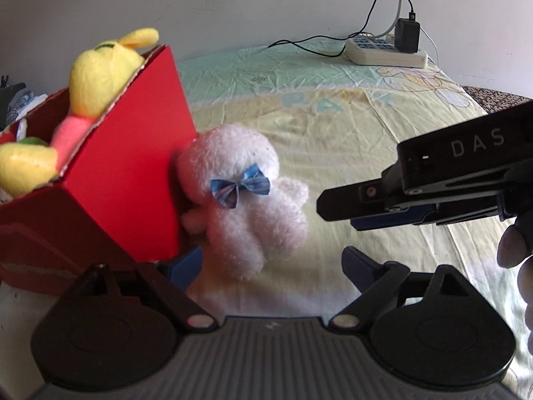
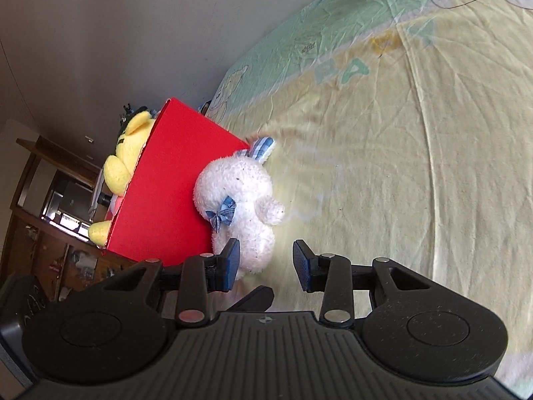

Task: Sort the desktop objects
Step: 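Squeeze the white bunny between both grippers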

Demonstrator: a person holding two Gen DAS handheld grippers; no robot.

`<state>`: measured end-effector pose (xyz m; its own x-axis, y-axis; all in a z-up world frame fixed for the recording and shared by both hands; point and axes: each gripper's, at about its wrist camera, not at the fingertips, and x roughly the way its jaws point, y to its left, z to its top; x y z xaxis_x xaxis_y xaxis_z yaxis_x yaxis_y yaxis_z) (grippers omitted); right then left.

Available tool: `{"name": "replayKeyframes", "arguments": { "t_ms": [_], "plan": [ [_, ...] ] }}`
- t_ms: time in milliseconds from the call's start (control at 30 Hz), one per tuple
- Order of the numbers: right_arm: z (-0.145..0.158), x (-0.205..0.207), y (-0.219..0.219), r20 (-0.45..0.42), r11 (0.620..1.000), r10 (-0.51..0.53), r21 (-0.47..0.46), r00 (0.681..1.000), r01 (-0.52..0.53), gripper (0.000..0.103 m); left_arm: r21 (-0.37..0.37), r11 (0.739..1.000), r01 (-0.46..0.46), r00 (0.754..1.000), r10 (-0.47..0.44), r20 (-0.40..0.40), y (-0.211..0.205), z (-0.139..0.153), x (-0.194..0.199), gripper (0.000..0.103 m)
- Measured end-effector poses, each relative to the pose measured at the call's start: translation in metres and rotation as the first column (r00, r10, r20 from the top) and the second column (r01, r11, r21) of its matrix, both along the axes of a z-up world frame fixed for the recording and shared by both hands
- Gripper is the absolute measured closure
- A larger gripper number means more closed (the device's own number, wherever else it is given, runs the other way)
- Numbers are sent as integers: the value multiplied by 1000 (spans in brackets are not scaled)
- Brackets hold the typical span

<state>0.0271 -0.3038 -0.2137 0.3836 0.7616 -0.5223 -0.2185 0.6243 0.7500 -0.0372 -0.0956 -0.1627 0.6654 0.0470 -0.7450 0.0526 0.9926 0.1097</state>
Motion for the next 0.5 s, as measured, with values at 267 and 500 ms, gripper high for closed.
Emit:
{"name": "replayKeyframes", "arguments": {
  "t_ms": [267,500],
  "plan": [
    [-14,25,20,-42,996,80,37,996,-79,63,-60,998,-27,999,26,-30,13,-8,9,19],
    [-20,31,31,-63,990,129,72,990,-125,72,-94,995,-28,999,23,-49,13,-8,10,23]
  ]
}}
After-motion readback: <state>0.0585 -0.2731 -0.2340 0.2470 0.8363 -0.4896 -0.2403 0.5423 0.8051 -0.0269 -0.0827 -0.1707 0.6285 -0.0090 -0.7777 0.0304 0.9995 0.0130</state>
